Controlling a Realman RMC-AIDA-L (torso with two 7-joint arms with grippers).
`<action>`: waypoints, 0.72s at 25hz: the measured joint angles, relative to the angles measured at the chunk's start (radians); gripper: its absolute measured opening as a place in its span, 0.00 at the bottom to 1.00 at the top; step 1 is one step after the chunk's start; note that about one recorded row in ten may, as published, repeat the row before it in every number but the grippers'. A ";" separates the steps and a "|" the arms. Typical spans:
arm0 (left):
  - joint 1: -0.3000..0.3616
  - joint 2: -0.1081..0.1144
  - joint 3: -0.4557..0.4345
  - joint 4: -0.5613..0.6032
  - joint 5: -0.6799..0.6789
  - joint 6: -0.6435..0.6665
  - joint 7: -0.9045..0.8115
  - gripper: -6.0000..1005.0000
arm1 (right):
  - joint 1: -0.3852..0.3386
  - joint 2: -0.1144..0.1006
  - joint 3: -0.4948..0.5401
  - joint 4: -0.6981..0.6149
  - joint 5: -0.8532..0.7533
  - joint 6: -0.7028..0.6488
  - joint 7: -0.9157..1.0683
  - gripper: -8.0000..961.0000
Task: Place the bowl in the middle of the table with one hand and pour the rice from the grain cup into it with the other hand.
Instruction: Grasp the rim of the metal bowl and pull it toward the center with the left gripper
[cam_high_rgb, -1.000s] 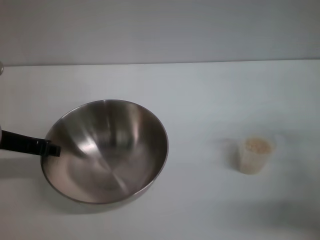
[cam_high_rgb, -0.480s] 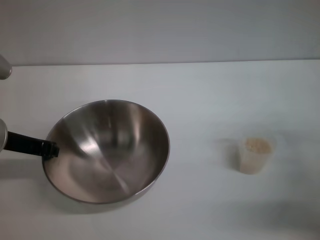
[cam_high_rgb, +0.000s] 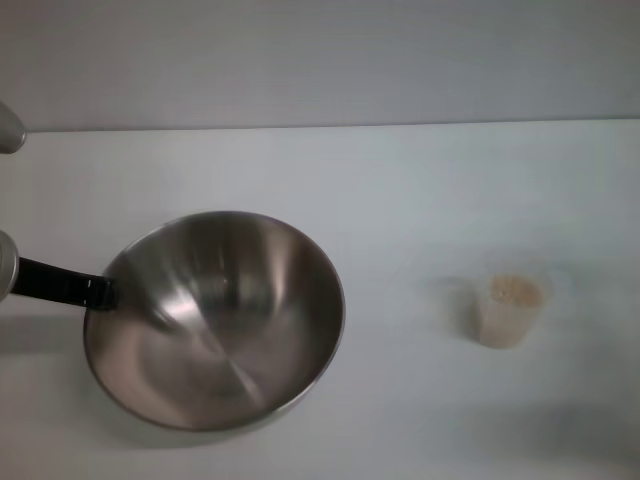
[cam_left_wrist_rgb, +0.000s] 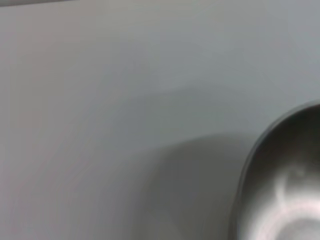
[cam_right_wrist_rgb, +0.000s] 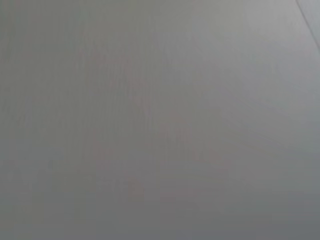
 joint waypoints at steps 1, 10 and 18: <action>-0.001 0.000 -0.001 0.000 -0.002 0.000 0.000 0.11 | 0.000 0.000 0.000 0.000 0.000 0.000 0.000 0.55; -0.018 0.002 -0.002 0.004 -0.004 -0.011 0.000 0.06 | -0.001 0.000 0.000 0.000 0.000 0.003 0.000 0.56; -0.073 0.004 -0.061 0.042 -0.026 -0.036 0.018 0.05 | -0.001 0.000 0.002 0.000 0.000 0.006 0.000 0.55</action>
